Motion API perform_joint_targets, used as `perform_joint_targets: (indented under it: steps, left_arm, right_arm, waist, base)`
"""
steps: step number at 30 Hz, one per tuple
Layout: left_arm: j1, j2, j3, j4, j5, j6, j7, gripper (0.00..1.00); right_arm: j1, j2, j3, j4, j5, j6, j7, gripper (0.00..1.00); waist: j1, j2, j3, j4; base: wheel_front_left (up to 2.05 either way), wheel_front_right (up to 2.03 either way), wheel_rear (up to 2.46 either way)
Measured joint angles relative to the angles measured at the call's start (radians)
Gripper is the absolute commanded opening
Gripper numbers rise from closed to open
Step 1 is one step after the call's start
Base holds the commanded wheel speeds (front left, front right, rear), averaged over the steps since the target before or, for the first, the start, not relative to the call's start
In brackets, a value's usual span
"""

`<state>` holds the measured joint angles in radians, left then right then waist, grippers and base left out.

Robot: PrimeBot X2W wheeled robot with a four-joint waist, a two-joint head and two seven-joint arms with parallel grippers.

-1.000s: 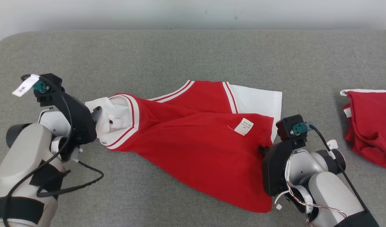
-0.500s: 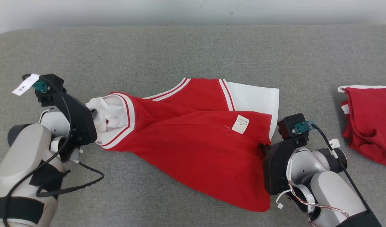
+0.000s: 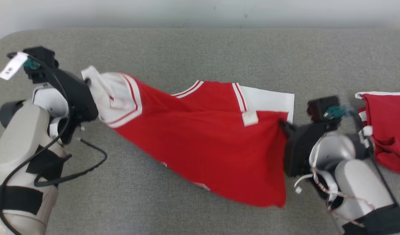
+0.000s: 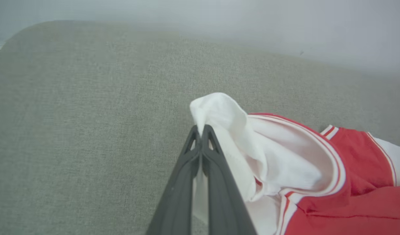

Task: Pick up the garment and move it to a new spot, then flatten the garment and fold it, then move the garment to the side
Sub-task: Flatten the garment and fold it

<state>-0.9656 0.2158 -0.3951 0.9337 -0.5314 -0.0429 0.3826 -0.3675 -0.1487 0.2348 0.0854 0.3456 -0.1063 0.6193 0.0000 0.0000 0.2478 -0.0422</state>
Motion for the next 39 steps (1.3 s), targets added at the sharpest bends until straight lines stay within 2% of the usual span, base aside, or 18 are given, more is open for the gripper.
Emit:
perform_joint_targets:
  steps: [6, 12, 15, 18, 22, 25, 32, 36, 39]
  left_arm:
    - [-0.055, -0.023, 0.064, -0.046, -0.007, 0.044, -0.144, 0.0]
    - [-0.107, -0.042, 0.132, -0.117, -0.045, 0.053, -0.322, 0.0]
    - [-0.122, -0.059, 0.17, -0.16, -0.069, 0.041, -0.409, 0.0]
    - [-0.108, -0.075, 0.167, -0.169, -0.077, 0.02, -0.438, 0.0]
    - [-0.001, -0.094, 0.147, -0.176, -0.096, -0.02, -0.452, 0.0]
    - [0.079, -0.097, 0.15, -0.205, -0.111, -0.021, -0.483, 0.0]
    - [0.235, -0.155, 0.155, -0.481, -0.18, -0.056, -0.555, 0.0]
    - [0.324, -0.152, 0.172, -0.724, -0.247, -0.063, -0.569, 0.0]
    - [0.355, -0.152, 0.177, -0.892, -0.284, -0.063, -0.542, 0.0]
  right_arm:
    - [-0.096, 0.0, -0.08, -0.04, -0.007, -0.007, -0.124, 0.0]
    - [-0.169, 0.0, -0.155, -0.083, -0.036, -0.01, -0.274, 0.0]
    - [-0.201, -0.005, -0.202, -0.112, -0.058, -0.013, -0.354, 0.0]
    - [-0.185, -0.01, -0.239, -0.106, -0.059, -0.017, -0.388, 0.0]
    - [-0.093, -0.004, -0.257, -0.112, -0.031, -0.017, -0.403, 0.0]
    - [-0.033, 0.02, -0.268, -0.132, 0.034, -0.007, -0.415, 0.0]
    - [0.073, 0.031, -0.315, -0.332, 0.166, 0.063, -0.453, 0.0]
    - [0.072, 0.034, -0.343, -0.461, 0.205, 0.079, -0.48, 0.0]
    - [0.065, 0.037, -0.356, -0.512, 0.244, 0.082, -0.483, 0.0]
  waist:
    - [0.0, 0.0, -0.032, 0.004]
    - [0.0, 0.0, -0.072, 0.001]
    - [0.0, -0.0001, -0.093, -0.002]
    - [-0.0001, -0.0001, -0.114, -0.005]
    - [-0.0001, -0.0001, -0.139, -0.009]
    - [-0.0001, -0.0001, -0.156, -0.01]
    - [-0.0001, -0.0001, -0.195, -0.007]
    - [-0.0002, -0.0001, -0.215, -0.004]
    - [-0.0003, -0.0001, -0.219, -0.007]
  base:
    - [0.0, 0.0, 0.0]
    - [0.0, 0.0, 0.0]
    - [0.0, 0.0, 0.0]
    - [0.0, 0.0, 0.0]
    - [0.0, 0.0, 0.0]
    - [0.0, 0.0, 0.0]
    - [0.0, 0.0, 0.0]
    - [0.0, 0.0, 0.0]
    - [0.0, 0.0, 0.0]
